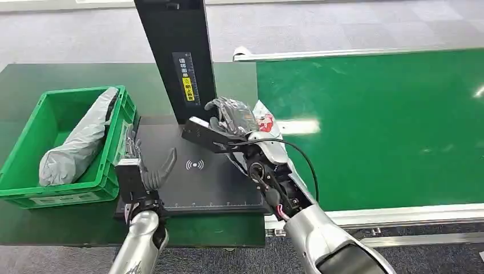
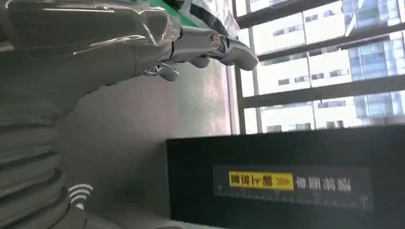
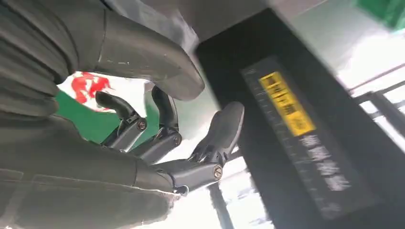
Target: Moved the parcel from conveyor to table for the left to box.
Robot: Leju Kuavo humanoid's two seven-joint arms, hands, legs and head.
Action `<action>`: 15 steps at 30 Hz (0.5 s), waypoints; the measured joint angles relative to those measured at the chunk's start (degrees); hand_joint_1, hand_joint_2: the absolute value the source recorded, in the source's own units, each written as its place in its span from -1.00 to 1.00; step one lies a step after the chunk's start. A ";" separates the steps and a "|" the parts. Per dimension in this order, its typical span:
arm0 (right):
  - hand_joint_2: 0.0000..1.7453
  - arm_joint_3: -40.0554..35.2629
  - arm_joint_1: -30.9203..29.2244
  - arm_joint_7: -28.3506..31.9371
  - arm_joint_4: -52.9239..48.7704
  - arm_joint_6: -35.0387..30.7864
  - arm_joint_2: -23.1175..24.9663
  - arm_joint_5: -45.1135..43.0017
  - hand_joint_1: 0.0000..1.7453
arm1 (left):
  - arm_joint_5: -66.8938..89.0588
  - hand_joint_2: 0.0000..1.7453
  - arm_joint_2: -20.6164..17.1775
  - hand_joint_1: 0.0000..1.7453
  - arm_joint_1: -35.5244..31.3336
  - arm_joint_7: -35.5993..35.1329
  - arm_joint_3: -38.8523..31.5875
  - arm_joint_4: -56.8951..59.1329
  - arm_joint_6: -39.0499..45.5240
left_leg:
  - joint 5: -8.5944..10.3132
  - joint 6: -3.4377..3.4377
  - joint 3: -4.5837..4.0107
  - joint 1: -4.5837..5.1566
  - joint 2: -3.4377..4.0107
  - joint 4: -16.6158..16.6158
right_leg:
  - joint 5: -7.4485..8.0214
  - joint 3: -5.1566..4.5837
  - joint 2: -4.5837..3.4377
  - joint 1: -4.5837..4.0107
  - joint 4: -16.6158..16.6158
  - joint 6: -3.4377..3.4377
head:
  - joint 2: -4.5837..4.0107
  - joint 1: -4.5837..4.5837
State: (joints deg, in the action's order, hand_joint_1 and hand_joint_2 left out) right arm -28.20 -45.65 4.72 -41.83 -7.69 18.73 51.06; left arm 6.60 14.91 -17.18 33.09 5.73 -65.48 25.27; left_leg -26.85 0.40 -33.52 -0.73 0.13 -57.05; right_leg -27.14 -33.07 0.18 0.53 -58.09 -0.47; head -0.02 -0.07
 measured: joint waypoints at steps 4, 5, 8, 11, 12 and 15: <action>1.00 -1.29 -0.84 0.00 0.09 1.55 1.01 -3.57 1.00 | -1.20 1.00 -0.09 -1.00 -0.83 1.03 -1.61 0.91 3.13 | 0.00 0.00 0.00 0.00 -0.01 0.00 | 0.00 0.00 0.00 0.00 0.00 0.00 | 0.00 0.00; 1.00 -2.05 -1.04 -0.18 0.22 1.42 1.24 -4.86 1.00 | -1.72 1.00 -0.17 -1.00 -1.13 1.37 -1.96 1.24 3.43 | 0.00 0.00 0.00 0.00 -0.01 0.00 | 0.00 0.00 0.00 0.00 0.00 0.00 | 0.00 -0.02; 1.00 -3.48 -1.37 -0.04 0.70 0.19 1.51 -6.99 1.00 | -2.05 1.00 -0.31 -1.00 -1.59 1.90 -2.60 1.99 3.65 | 0.00 0.00 0.00 0.00 -0.02 0.00 | 0.00 0.00 0.00 0.00 0.00 0.00 | 0.02 0.00; 1.00 -3.89 -1.47 1.12 1.18 -1.77 1.44 -7.91 1.00 | -2.32 1.00 -0.31 -1.00 -1.71 2.27 -2.86 2.67 3.87 | 0.00 0.00 0.00 0.00 -0.02 0.00 | 0.00 0.00 0.00 0.00 0.01 0.00 | 0.00 -0.02; 1.00 -3.91 -1.48 1.73 1.18 -2.71 1.29 -8.20 1.00 | -2.36 1.00 -0.31 -1.00 -1.75 2.49 -2.91 2.97 3.89 | 0.00 0.00 0.00 0.01 -0.02 -0.01 | 0.00 0.00 0.00 0.01 0.01 0.00 | 0.00 0.00; 1.00 -3.87 -1.50 2.54 0.28 -3.98 0.68 -8.94 -0.86 | -2.64 1.00 -0.37 -1.00 -1.79 2.73 -3.02 3.48 3.89 | 0.00 0.00 0.00 0.01 -0.02 -0.01 | 0.00 -0.01 0.00 0.01 0.01 0.00 | 0.02 -0.02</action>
State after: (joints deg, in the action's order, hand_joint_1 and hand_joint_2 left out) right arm -32.06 -47.15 7.26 -41.55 -11.67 19.41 42.12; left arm 3.96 14.53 -18.97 35.82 2.71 -62.01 29.16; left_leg -26.84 0.40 -33.52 -0.72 0.12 -57.06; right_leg -27.14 -33.08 0.18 0.54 -58.08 -0.47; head 0.00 -0.09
